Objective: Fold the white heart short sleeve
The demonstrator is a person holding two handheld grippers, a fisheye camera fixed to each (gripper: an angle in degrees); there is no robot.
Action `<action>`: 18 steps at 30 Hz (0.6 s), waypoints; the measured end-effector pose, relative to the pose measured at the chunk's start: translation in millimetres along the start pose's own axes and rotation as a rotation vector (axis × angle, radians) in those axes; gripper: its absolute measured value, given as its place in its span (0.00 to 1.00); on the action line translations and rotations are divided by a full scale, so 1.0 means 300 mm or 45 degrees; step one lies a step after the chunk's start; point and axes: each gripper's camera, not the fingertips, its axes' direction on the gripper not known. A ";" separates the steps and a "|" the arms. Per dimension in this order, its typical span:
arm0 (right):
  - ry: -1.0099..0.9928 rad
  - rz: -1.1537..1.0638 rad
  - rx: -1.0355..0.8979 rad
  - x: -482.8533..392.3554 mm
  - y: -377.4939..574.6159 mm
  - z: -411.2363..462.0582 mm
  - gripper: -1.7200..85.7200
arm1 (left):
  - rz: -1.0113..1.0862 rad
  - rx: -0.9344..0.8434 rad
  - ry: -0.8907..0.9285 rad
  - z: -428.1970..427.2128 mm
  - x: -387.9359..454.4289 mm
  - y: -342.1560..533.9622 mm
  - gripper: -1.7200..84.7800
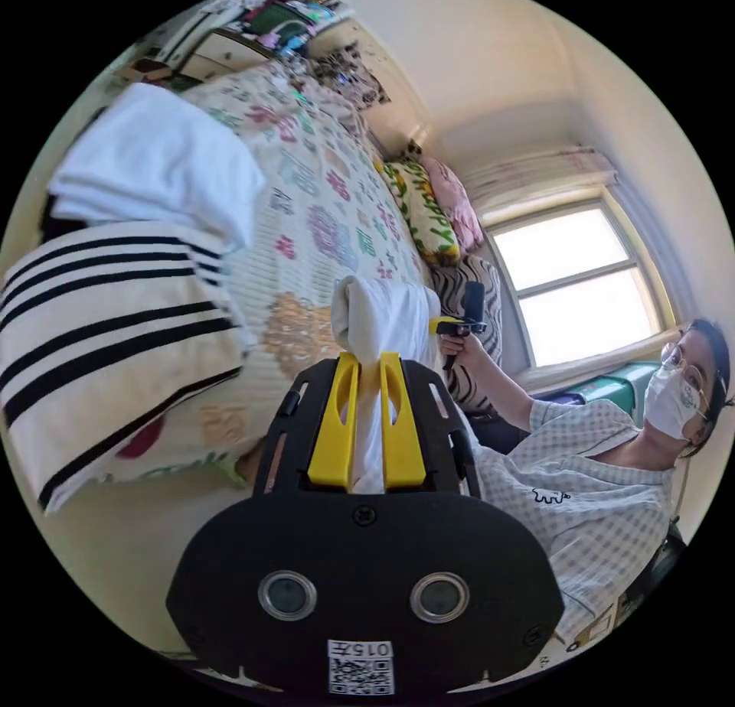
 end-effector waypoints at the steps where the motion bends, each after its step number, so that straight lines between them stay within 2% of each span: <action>1: -0.018 -0.023 -0.037 -0.024 -0.092 0.087 0.04 | -0.026 0.033 -0.038 -0.095 -0.029 0.032 0.07; 6: -0.058 -0.082 -0.117 -0.109 -0.405 0.386 0.04 | -0.134 0.157 -0.139 -0.406 -0.135 0.113 0.07; 10: -0.048 -0.023 -0.125 -0.122 -0.617 0.578 0.04 | -0.190 0.200 -0.214 -0.569 -0.204 0.114 0.07; 18: 0.140 0.058 -0.224 -0.101 -0.845 0.783 0.07 | -0.243 0.132 -0.472 -0.635 -0.262 0.094 0.08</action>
